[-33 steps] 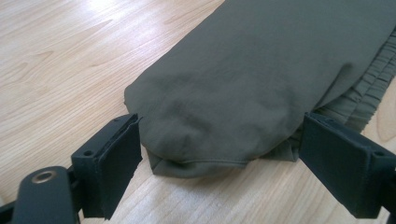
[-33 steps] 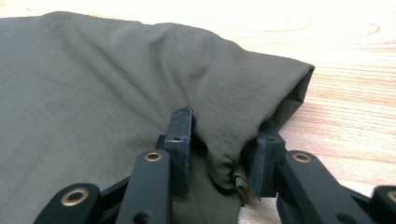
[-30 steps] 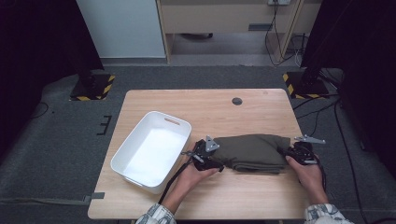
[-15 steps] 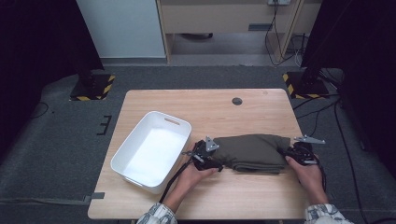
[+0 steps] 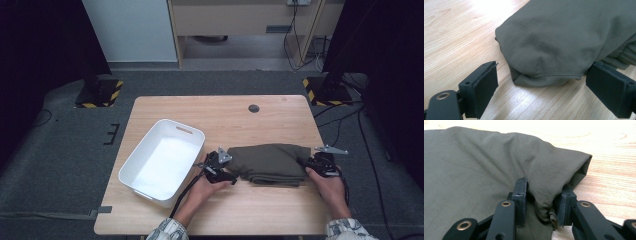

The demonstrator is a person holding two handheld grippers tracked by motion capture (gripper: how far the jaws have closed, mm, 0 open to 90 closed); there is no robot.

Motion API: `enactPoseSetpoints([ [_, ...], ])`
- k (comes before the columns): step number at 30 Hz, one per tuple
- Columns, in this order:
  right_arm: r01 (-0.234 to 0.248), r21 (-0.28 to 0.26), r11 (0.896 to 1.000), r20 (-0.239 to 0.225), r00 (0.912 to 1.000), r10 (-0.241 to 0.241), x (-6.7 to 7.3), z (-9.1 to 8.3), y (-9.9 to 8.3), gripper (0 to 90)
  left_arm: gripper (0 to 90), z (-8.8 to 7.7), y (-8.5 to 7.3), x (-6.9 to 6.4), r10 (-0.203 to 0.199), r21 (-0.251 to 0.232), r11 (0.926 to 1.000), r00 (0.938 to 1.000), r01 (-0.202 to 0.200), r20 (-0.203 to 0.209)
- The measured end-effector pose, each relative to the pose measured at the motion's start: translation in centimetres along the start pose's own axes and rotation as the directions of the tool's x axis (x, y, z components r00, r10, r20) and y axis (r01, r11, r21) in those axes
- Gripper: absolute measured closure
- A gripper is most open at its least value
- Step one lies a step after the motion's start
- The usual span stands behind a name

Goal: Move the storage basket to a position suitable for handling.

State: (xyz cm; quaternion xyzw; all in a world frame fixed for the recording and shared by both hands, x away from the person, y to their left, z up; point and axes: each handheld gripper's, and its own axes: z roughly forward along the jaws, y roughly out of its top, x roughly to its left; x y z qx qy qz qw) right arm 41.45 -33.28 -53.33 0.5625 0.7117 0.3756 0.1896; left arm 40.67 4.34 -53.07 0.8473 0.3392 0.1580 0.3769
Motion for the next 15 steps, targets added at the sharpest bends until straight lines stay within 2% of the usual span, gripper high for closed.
enactPoseSetpoints([
  [6,0.002,-0.003,1.000,0.001,1.0000,-0.002,0.00,0.01,-0.03,66.1,9.3,0.07,-0.15,-0.02,0.015,0.000,0.9999,0.9999,-0.015,-0.006],
  [9,0.001,-0.003,1.000,0.002,1.0000,-0.001,0.01,0.01,-0.03,66.1,8.6,0.12,-0.17,0.09,0.012,-0.001,0.9999,0.9999,-0.012,-0.006],
  [13,-0.001,-0.003,1.000,0.004,1.0000,0.001,0.04,0.00,-0.04,66.0,7.6,0.36,-0.37,0.39,0.009,0.024,0.9997,1.0000,-0.009,-0.005],
  [15,-0.005,-0.003,1.000,0.004,1.0000,0.005,0.05,0.00,-0.06,65.8,8.0,0.29,-0.39,0.50,0.006,0.014,0.9999,1.0000,-0.006,-0.008],
])
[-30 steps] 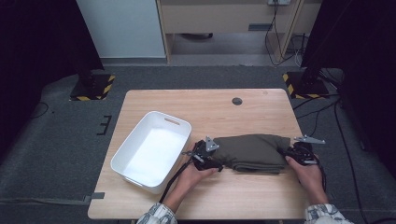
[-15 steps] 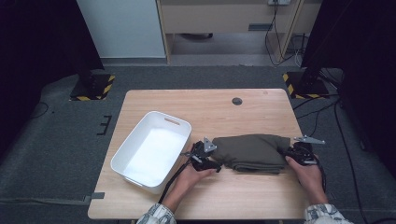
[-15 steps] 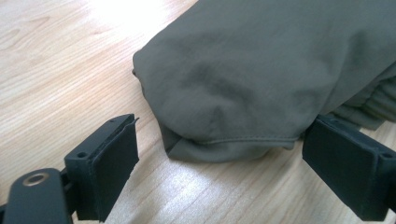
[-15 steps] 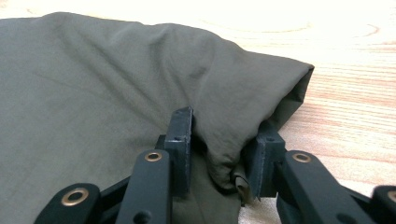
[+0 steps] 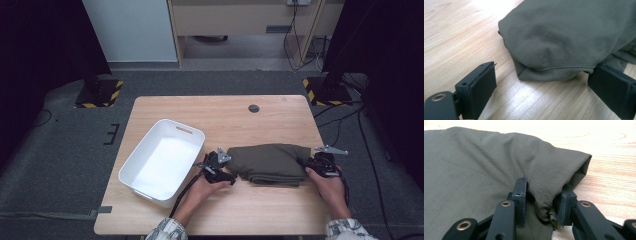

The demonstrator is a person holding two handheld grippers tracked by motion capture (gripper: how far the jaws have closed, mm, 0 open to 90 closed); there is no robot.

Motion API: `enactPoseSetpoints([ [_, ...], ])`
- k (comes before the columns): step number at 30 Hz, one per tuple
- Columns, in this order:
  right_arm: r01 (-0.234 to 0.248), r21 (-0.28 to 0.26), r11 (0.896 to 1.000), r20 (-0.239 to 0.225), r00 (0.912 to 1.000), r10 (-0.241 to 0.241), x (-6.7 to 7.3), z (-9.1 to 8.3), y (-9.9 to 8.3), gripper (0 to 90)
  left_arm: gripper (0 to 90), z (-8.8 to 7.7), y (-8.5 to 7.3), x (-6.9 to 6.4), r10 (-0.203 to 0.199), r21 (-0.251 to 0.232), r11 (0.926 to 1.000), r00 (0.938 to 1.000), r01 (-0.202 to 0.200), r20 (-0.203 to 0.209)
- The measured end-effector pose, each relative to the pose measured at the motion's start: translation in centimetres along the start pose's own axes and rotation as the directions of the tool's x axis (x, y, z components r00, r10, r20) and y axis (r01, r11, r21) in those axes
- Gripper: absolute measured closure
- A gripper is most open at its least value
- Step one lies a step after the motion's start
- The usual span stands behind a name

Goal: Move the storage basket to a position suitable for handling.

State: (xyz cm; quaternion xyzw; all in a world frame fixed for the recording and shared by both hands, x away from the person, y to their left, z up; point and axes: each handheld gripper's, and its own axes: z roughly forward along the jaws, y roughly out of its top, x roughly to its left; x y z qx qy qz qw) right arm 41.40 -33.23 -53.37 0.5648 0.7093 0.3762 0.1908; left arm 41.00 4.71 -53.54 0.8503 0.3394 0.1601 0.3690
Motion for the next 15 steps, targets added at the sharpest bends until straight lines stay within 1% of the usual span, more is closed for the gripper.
enactPoseSetpoints([
  [3,-0.010,0.000,1.000,0.000,1.0000,0.010,0.02,0.00,-0.01,65.4,8.0,0.01,-0.01,0.12,-0.006,0.006,1.0000,1.0000,0.006,0.001],
  [9,-0.010,-0.001,1.000,0.000,0.9999,0.010,-0.01,0.01,-0.01,65.1,8.1,0.17,0.06,0.20,-0.008,0.015,0.9999,0.9999,0.008,-0.007],
  [11,-0.015,0.000,1.000,0.000,0.9999,0.015,0.01,0.00,-0.02,64.9,8.1,0.27,0.11,0.17,-0.004,0.024,0.9997,1.0000,0.004,-0.008],
  [13,-0.015,-0.001,1.000,0.000,0.9999,0.015,0.00,-0.01,-0.04,64.8,7.8,0.35,0.20,0.13,0.003,0.021,0.9998,1.0000,-0.003,-0.007],
  [15,-0.017,-0.001,1.000,0.000,0.9999,0.017,0.01,0.00,-0.03,64.9,7.8,0.45,0.28,0.17,-0.004,0.025,0.9997,1.0000,0.004,-0.004],
])
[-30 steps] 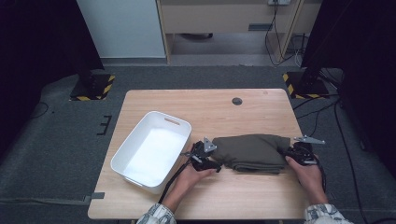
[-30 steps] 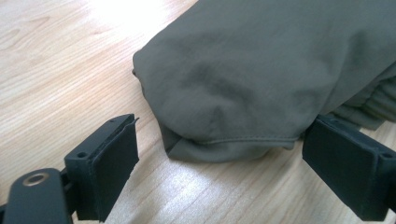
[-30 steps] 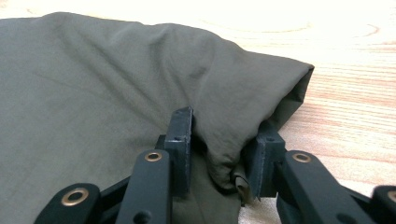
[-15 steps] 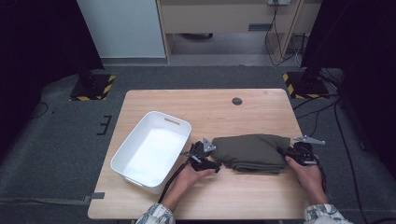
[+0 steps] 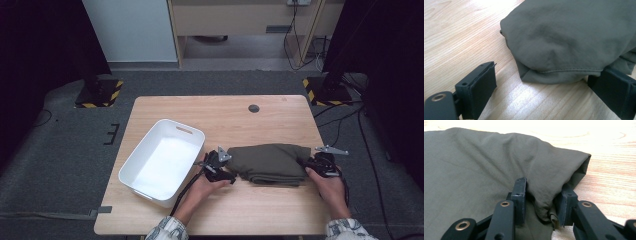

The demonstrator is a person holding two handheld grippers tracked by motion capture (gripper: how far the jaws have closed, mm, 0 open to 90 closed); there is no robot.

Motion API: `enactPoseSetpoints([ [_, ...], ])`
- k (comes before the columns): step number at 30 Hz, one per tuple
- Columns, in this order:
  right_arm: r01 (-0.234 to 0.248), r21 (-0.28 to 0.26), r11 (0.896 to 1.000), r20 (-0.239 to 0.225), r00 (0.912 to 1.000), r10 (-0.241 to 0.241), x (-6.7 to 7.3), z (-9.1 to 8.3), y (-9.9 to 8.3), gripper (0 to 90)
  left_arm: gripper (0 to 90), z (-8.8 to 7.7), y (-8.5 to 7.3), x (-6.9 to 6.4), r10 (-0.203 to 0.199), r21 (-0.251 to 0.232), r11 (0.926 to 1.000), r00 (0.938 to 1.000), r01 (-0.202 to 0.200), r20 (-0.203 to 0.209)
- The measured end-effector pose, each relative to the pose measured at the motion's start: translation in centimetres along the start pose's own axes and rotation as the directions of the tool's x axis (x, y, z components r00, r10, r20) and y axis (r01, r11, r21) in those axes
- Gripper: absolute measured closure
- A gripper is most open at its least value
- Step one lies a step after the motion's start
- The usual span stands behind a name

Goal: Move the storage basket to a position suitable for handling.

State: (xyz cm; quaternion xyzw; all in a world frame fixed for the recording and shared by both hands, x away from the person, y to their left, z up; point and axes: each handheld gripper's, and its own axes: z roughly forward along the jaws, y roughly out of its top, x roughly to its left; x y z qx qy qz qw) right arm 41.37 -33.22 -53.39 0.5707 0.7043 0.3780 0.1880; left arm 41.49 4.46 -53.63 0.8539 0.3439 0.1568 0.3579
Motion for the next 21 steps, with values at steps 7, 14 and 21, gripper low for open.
enactPoseSetpoints([
  [7,0.006,0.000,1.000,0.000,1.0000,-0.006,-0.03,0.01,0.01,64.9,6.8,0.40,0.33,-0.01,0.003,0.006,1.0000,0.9998,-0.003,0.017],
  [14,0.007,0.001,1.000,0.000,1.0000,-0.007,-0.03,0.01,0.03,64.9,4.6,0.64,0.51,0.10,0.000,0.015,0.9999,0.9994,0.000,0.034],
  [21,0.015,0.001,1.000,0.001,0.9999,-0.015,-0.01,0.01,0.03,65.0,4.0,0.74,0.59,0.13,-0.001,0.013,0.9999,0.9997,0.001,0.022],
])
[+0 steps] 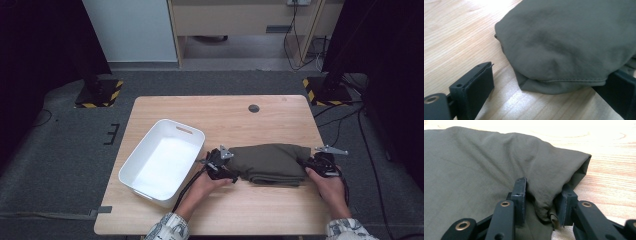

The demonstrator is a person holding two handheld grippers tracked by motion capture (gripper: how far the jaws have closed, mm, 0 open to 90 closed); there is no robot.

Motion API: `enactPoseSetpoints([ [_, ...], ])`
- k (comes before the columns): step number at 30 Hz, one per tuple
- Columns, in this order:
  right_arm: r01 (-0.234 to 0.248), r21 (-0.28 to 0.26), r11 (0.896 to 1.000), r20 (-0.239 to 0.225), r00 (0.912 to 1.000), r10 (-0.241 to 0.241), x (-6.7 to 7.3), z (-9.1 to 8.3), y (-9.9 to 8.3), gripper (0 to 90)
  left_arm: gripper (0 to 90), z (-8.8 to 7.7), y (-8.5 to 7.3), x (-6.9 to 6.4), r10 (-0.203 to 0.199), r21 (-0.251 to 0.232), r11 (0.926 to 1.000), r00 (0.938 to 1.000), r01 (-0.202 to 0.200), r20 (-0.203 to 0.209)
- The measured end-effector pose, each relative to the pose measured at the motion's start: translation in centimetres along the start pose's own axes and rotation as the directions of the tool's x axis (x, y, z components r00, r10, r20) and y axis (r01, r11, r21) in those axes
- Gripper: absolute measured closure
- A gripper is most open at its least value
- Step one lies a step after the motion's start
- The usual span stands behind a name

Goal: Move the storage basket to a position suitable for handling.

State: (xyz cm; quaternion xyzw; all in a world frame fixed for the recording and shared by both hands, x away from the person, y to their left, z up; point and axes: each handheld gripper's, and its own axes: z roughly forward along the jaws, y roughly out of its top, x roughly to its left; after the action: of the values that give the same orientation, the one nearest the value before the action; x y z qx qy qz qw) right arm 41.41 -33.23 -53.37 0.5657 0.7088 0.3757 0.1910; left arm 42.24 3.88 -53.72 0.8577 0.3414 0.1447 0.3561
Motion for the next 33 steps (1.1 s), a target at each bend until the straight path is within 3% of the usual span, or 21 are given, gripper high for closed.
enactPoseSetpoints([
  [14,0.002,0.002,1.000,0.002,1.0000,-0.002,0.1,0.1,0.1,65.1,0.1,0.5,0.4,0.4,0.008,0.015,0.9999,0.9999,-0.008,0.013],
  [20,0.017,0.002,1.000,0.007,0.9998,-0.017,0.1,0.1,0.1,65.5,3.7,0.7,0.7,0.1,0.041,0.005,0.9991,0.9977,-0.041,0.054],
  [23,0.018,0.008,1.000,0.009,0.9998,-0.018,0.2,0.1,0.2,65.6,12.4,0.6,0.7,-0.3,0.068,-0.021,0.9976,0.9943,-0.067,0.082],
  [28,0.023,0.009,1.000,0.008,0.9997,-0.023,0.2,0.1,0.2,66.0,25.4,0.4,0.7,-0.8,0.078,-0.038,0.9965,0.9918,-0.074,0.101],
  [33,0.027,0.014,1.000,0.009,0.9996,-0.028,0.3,0.1,0.2,66.6,49.4,0.3,0.7,-1.3,0.104,-0.074,0.9926,0.9867,-0.096,0.124],
])
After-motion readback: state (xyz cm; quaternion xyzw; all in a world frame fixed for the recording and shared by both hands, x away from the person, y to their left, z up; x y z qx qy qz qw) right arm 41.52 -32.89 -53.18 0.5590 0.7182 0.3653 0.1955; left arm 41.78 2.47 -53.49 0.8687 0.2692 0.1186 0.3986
